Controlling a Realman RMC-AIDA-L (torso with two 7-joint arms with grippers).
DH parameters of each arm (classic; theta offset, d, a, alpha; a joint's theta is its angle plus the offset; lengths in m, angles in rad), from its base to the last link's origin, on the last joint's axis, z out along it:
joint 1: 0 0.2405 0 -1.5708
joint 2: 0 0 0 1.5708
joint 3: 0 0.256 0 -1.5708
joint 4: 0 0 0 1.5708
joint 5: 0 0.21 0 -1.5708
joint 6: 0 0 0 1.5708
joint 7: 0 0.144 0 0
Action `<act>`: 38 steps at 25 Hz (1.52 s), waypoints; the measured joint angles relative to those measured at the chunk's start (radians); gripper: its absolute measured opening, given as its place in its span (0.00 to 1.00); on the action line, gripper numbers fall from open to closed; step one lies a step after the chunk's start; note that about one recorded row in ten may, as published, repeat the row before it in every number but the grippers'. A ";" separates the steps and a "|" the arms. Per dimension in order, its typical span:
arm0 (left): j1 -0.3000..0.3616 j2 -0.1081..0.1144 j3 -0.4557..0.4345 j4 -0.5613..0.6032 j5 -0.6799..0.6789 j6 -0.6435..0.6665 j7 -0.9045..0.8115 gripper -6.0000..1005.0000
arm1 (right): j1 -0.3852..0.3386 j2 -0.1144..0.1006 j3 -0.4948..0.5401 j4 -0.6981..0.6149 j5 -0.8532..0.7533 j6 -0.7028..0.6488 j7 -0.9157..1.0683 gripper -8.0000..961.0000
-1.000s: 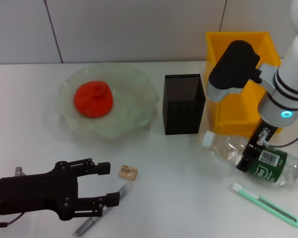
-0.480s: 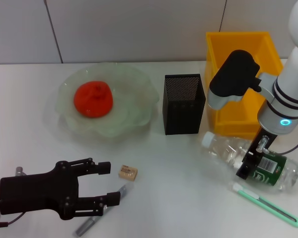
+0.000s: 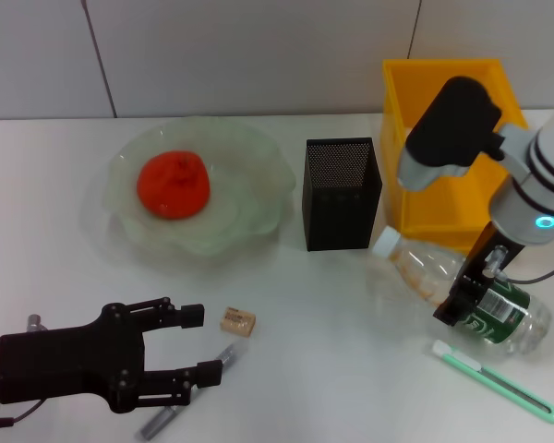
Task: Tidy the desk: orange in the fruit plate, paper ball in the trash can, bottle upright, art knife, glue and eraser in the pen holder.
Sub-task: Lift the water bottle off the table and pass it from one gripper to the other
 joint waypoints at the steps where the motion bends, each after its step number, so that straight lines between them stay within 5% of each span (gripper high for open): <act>1: 0.001 0.000 0.000 0.000 0.000 0.000 0.000 0.80 | -0.019 -0.002 0.004 -0.039 0.015 -0.016 -0.003 0.82; 12: -0.004 0.000 -0.057 0.000 -0.007 0.006 -0.005 0.80 | -0.296 -0.005 0.023 -0.422 0.252 -0.063 -0.164 0.82; 23: -0.016 0.007 -0.209 0.000 -0.009 0.066 -0.026 0.80 | -0.421 -0.002 0.176 -0.435 0.547 -0.050 -0.433 0.82; 29: -0.031 0.001 -0.217 0.000 -0.009 0.082 -0.027 0.80 | -0.434 -0.003 0.210 -0.312 0.743 -0.025 -0.653 0.82; 38: -0.070 -0.020 -0.217 0.003 -0.010 0.096 -0.027 0.80 | -0.306 -0.001 0.199 -0.030 0.895 0.009 -0.860 0.82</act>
